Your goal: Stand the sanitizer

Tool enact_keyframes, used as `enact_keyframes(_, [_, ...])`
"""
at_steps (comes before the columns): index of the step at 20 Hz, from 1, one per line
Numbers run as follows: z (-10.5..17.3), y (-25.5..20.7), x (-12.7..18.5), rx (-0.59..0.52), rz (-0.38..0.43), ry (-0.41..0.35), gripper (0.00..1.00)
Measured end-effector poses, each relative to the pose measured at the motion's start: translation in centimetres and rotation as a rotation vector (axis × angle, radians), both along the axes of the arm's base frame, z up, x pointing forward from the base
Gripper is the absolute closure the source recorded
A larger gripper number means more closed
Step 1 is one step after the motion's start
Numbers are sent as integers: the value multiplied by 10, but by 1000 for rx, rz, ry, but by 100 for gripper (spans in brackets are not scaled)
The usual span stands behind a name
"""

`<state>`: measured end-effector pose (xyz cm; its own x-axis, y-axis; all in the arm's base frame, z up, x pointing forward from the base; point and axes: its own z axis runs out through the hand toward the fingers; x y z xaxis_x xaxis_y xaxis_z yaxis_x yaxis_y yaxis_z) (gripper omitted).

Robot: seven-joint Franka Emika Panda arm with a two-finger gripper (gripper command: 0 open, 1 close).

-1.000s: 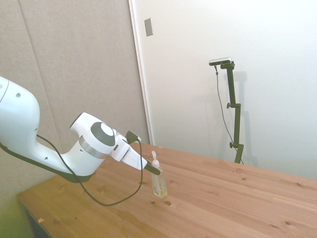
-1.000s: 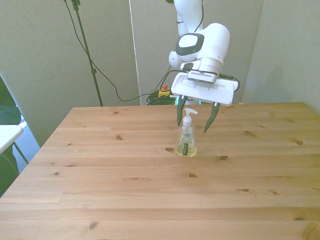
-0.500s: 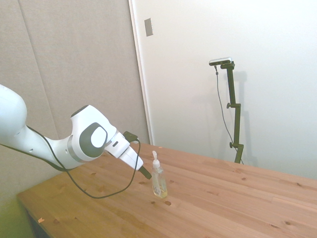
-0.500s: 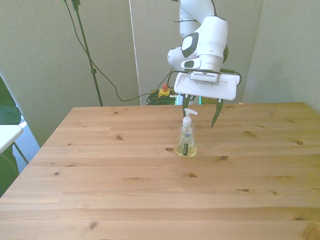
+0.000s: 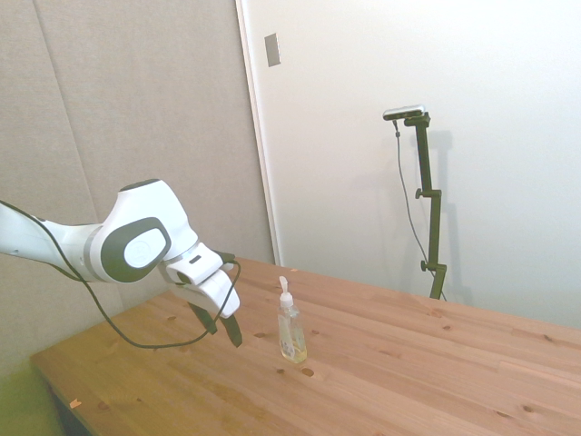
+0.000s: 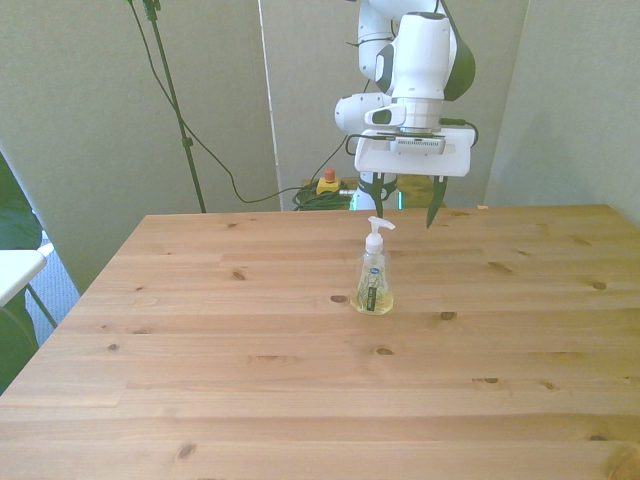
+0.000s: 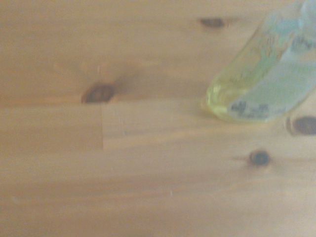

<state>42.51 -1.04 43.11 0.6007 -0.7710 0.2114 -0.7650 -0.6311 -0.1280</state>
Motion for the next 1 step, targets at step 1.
enact_keyframes(1, [-2, 0, -6, -4, 15, 21, 0])
